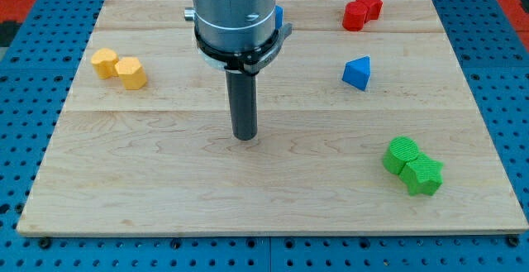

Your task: Push the blue triangle towards the center

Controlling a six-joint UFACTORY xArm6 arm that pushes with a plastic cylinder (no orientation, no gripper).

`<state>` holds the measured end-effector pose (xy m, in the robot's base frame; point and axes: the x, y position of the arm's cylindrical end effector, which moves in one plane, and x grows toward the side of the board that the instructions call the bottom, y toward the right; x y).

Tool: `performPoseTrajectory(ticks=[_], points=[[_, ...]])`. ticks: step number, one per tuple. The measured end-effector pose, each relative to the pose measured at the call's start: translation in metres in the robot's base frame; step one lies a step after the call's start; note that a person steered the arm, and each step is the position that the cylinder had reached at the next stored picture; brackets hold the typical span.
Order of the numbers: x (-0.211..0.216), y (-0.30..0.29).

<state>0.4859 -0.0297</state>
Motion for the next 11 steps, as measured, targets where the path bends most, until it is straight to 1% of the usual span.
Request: performPoseTrajectory(ticks=[2, 3, 4, 5, 7, 8, 10, 11], points=[[0.001, 0.003], [0.001, 0.021], [0.002, 0.061], [0.003, 0.086], [0.003, 0.087], [-0.008, 0.125], [-0.043, 0.141], [-0.057, 0.174]])
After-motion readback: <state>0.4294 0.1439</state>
